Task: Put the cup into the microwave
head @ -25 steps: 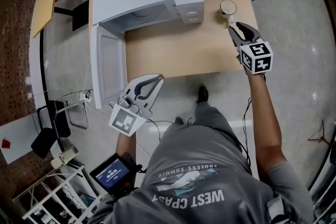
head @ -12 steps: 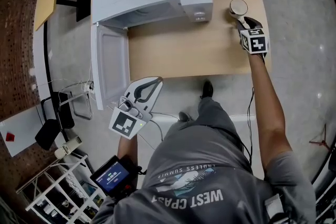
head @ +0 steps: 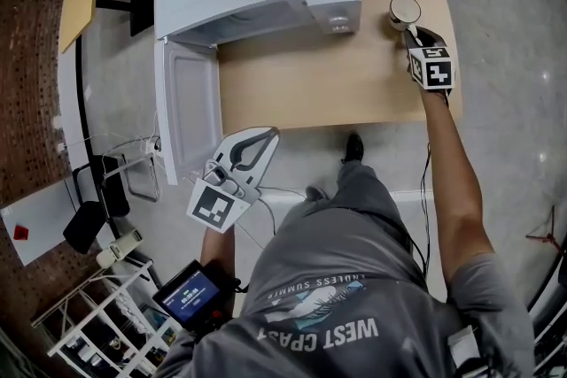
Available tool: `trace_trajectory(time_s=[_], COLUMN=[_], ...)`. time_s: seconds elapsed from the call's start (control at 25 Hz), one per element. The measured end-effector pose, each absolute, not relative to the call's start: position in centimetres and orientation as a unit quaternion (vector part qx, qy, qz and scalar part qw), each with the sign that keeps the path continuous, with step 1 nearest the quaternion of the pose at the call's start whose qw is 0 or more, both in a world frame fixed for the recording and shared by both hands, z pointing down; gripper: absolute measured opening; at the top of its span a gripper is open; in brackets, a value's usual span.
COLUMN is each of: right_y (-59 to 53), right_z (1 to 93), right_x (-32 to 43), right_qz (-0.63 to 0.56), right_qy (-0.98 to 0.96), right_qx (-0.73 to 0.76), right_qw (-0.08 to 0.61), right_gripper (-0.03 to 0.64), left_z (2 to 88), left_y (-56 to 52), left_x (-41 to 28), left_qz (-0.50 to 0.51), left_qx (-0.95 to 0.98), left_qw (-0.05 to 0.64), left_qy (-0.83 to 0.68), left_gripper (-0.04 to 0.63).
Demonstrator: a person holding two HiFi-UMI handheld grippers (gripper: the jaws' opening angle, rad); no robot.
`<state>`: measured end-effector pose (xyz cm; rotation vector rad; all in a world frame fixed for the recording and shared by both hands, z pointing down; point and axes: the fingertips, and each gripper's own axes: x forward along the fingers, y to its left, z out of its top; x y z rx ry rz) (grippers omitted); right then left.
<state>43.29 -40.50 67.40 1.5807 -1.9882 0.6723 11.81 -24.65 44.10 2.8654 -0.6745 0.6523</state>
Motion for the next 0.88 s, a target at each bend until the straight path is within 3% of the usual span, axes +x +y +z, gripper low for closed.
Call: trace_trajectory(time_s=[0.88], right_y=[-29.3], right_z=[48.4], right_x=[35.9], right_qz=[0.164], right_qy=[-0.808], right_qx=[0.533], right_qw=[0.188], right_gripper=[0.071], left_z=[40.7], left_y=[-22.8], left_x=[11.9], left_qz=[0.17], left_qx=[0.964], left_qw=[0.023], left_qy=[-0.202], left_gripper=[0.021])
